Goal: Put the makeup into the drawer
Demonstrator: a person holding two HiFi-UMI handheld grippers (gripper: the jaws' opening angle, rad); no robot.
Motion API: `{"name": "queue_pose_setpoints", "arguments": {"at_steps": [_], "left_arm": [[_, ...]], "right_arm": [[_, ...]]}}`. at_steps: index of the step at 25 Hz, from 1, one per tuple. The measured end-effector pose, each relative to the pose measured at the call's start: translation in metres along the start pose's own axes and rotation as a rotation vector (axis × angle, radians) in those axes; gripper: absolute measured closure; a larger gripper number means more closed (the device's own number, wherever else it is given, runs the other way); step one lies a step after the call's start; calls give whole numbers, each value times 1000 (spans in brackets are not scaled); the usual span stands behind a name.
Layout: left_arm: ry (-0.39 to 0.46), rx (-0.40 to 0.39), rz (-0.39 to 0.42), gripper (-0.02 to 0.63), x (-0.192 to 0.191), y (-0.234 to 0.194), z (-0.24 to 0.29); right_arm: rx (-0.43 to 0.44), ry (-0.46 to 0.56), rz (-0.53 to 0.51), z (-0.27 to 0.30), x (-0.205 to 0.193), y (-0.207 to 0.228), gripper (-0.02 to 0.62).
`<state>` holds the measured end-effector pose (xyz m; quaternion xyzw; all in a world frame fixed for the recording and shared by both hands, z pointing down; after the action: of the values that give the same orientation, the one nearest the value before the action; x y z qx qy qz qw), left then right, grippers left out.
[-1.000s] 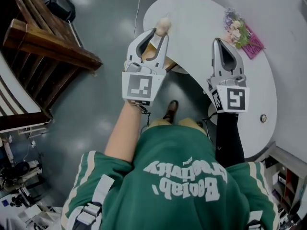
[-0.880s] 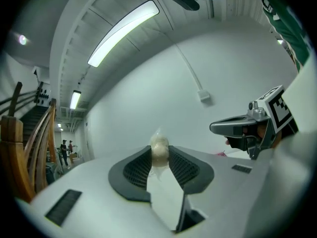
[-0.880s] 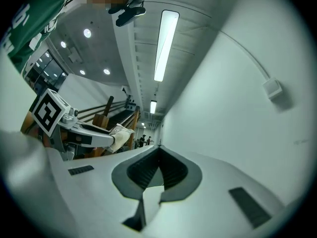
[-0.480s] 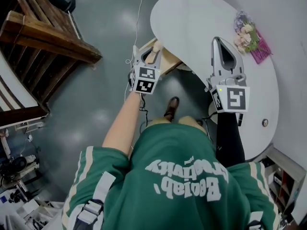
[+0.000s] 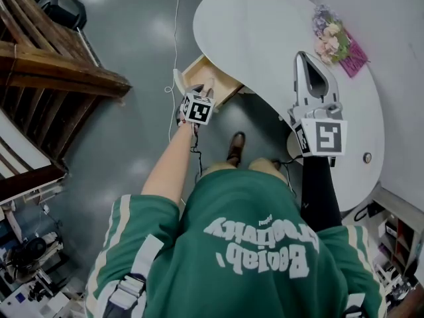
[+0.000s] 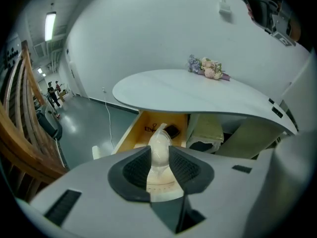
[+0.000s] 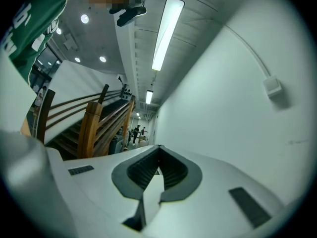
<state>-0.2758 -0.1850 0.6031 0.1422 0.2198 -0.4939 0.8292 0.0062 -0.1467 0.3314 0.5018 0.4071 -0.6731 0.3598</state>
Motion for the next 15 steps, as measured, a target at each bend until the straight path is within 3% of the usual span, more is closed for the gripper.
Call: {"name": "queue_pose_setpoints", "arguments": {"at_steps": [4, 9, 12, 15], "left_arm": [[-72, -23, -18, 482, -15, -3, 19], [-54, -3, 31, 465, -13, -4, 23], [-46, -6, 22, 357, -13, -5, 24], [-44, -15, 17, 347, -15, -8, 25]], "right_arm": [[-33, 5, 9, -1, 2, 3, 586], [-49, -14, 0, -2, -3, 8, 586], [-52, -12, -3, -3, -3, 7, 586], [-56, -5, 1, -1, 0, 5, 586]]}}
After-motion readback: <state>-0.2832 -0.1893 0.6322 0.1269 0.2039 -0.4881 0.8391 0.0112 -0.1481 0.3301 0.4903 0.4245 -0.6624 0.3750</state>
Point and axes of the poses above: the fingertips, and each gripper's own axes: z forward along the fingers, y to its right, x out of its top, the point moved 9 cm from there along -z, backward along the fingers, and after that the axes turned 11 degrees about -y, right-handed, at the moved point
